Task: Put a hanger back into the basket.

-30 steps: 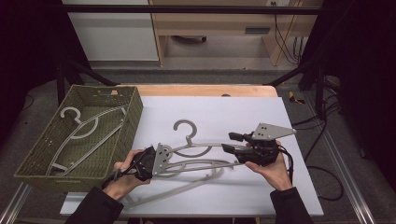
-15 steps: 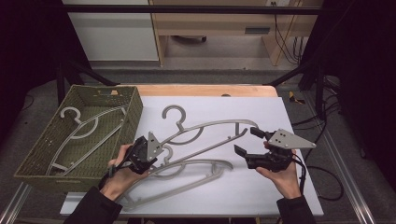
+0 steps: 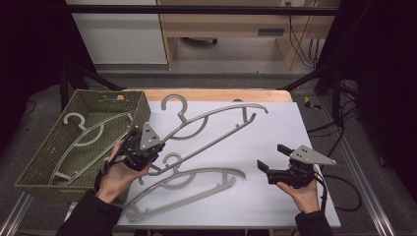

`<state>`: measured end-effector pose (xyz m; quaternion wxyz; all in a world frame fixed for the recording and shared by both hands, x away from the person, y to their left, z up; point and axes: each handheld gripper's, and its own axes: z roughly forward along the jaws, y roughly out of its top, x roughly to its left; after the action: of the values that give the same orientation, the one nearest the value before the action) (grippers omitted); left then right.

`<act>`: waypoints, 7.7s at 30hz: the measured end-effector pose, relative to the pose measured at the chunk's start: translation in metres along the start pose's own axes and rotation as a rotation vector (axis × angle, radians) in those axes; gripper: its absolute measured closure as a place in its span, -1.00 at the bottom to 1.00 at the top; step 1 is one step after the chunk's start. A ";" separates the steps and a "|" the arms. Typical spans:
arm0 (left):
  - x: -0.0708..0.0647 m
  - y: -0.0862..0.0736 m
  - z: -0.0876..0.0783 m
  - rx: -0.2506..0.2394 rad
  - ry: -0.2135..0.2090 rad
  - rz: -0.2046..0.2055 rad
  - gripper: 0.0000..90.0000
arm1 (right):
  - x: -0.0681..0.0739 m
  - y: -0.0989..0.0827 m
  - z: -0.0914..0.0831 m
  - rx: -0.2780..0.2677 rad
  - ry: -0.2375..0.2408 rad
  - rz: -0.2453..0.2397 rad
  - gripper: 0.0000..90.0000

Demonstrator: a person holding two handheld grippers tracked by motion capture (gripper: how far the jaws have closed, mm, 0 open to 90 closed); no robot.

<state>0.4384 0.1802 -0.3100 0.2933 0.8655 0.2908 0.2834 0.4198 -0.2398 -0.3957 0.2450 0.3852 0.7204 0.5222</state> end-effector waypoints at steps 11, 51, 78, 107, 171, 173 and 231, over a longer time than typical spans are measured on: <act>0.030 0.013 -0.033 0.008 -0.018 -0.016 0.84 | -0.005 -0.013 -0.002 0.040 -0.040 0.020 -0.81; 0.174 -0.116 -0.071 0.186 0.224 -0.242 0.84 | -0.005 -0.018 -0.004 0.062 -0.034 0.032 -0.86; 0.198 -0.173 -0.062 0.306 0.283 -0.333 0.84 | -0.006 -0.019 -0.003 0.069 -0.037 0.030 -0.86; 0.191 -0.196 -0.020 0.353 0.181 -0.451 0.59 | -0.005 -0.019 -0.002 0.075 -0.035 0.029 -0.86; -0.011 -0.098 0.022 -0.144 -0.253 -0.182 -0.59 | -0.005 -0.016 -0.013 0.039 -0.028 0.030 -0.89; -0.015 -0.098 0.026 -0.113 -0.247 -0.170 -0.55 | -0.005 -0.016 -0.013 0.040 -0.027 0.027 -0.89; -0.044 -0.116 0.088 0.178 -0.267 -0.287 0.76 | -0.001 -0.019 -0.005 0.072 -0.012 0.013 -0.88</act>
<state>0.4282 0.1971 -0.4603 0.2887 0.8677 0.3933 0.0947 0.4106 -0.2463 -0.4120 0.2318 0.4018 0.7347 0.4950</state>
